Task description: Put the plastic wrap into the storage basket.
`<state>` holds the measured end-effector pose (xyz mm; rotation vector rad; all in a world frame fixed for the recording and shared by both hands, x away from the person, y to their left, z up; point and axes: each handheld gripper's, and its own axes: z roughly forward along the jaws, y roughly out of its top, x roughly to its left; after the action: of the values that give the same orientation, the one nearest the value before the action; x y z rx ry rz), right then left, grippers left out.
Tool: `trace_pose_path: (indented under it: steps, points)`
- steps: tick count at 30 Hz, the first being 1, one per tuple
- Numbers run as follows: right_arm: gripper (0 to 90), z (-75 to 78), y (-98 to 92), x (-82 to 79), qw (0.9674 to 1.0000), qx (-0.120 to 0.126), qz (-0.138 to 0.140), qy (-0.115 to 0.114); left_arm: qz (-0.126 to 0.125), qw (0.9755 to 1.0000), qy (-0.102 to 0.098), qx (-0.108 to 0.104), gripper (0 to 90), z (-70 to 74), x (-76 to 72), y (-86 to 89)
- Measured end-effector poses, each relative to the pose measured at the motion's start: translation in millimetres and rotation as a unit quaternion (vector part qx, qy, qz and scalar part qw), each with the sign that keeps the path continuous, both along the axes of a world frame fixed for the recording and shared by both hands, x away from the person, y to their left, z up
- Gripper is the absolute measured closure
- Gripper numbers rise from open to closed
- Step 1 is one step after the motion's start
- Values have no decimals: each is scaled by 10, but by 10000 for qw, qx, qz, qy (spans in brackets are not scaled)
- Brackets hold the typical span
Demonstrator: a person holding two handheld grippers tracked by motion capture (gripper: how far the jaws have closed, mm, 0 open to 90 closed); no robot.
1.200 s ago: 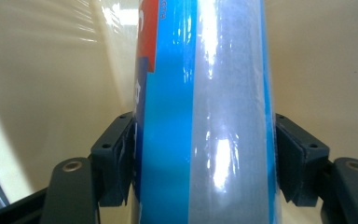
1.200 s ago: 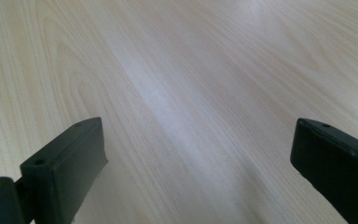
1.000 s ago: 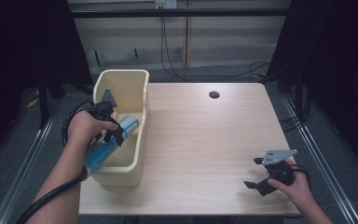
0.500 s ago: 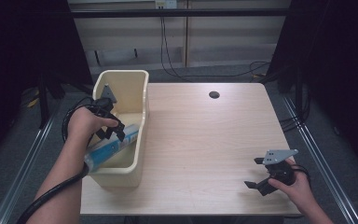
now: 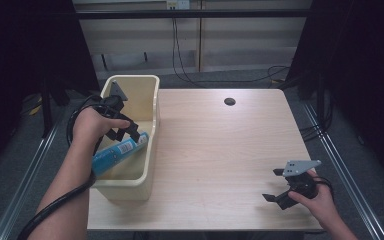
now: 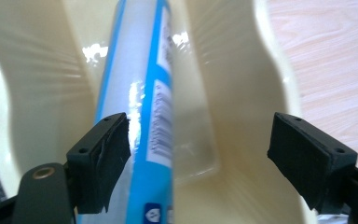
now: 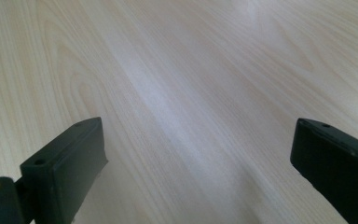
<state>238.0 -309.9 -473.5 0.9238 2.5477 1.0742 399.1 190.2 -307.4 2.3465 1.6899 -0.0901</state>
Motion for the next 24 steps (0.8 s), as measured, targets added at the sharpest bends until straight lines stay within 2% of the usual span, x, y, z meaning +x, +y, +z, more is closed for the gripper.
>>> trace_pose_path:
  steps: [4,7,10,11,13,15,18,19,24]
  points:
    - [31,15,-14,-7,10000,49,-5,-7,-51,9999,-86,-123,193,82,-15,-81]
    - [31,21,-17,-6,10000,60,-9,-18,-127,9997,-173,-79,191,129,-14,-108]
    - [31,23,-7,-9,10000,76,-4,-17,-125,9993,-220,-287,183,162,-24,-188]
    - [31,23,-7,-9,10000,76,-4,-17,-125,9993,-220,-287,181,162,-24,-188]
    - [31,19,-2,-7,10000,37,16,-38,-260,9990,-234,-260,181,172,-20,-228]
    - [31,15,4,-6,10000,31,22,-26,-277,9987,-264,-326,177,175,-21,-284]
    - [31,19,8,-3,10000,35,27,-26,-406,9983,-287,-297,175,186,-23,-366]
    - [31,21,7,-1,10000,41,38,-40,-486,9977,-318,-355,172,202,-23,-418]
    - [31,23,5,-5,10000,61,38,-22,-585,9968,-380,-403,171,214,-26,-512]
